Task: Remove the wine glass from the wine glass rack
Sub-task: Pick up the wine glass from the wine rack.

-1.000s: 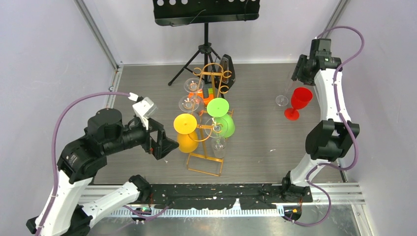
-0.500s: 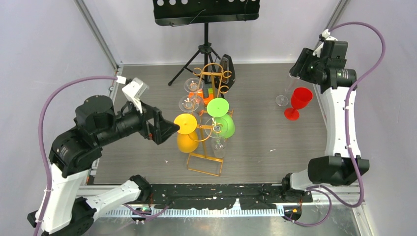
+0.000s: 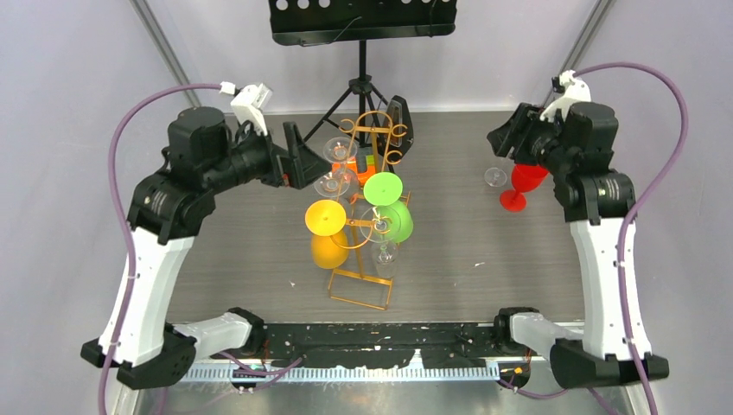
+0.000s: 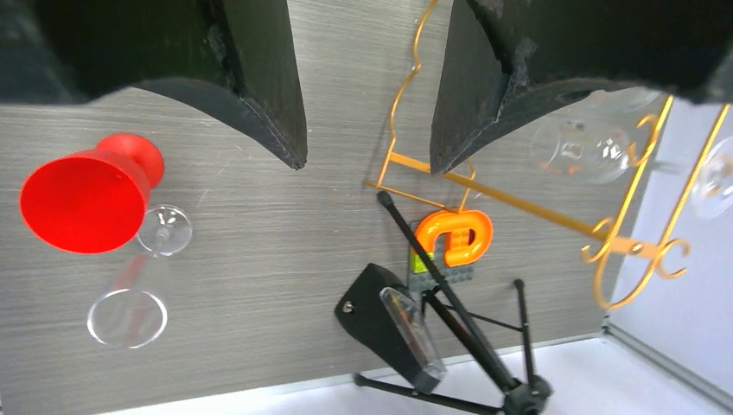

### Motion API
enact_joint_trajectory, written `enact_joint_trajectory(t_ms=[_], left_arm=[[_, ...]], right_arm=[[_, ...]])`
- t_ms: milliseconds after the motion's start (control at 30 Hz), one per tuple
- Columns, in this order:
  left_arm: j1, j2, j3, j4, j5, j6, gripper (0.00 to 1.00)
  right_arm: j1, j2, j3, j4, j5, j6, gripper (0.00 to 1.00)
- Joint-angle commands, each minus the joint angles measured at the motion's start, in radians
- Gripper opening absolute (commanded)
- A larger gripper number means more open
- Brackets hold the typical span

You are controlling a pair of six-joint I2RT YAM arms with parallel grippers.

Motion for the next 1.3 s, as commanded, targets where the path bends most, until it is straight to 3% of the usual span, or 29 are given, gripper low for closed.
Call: enact_joint_trajectory(t_ms=[0,333,833,1133,1267], left_arm=[[0.053,0.053,0.027,0.111,0.107,-0.080,1.00],[0.146,0.136,-0.059,0.265,0.200,-0.220,0.97],[0.210,0.233,-0.164,0.352,0.258,-0.303,0.85],[0.210,0.244,-0.210,0.369,0.279,-0.315,0.69],[0.213,0.242,-0.230,0.373,0.288,-0.313,0.57]], right_arm=[[0.051,-0.122,-0.055,0.086,-0.020,0.027,0.61],[0.141,-0.266,-0.139,0.107,-0.042,0.034,0.63],[0.225,-0.307,-0.147,0.111,0.015,-0.001,0.64],[0.256,-0.311,-0.159,0.119,0.056,-0.020,0.64],[0.259,-0.315,-0.168,0.127,0.051,-0.017,0.64]])
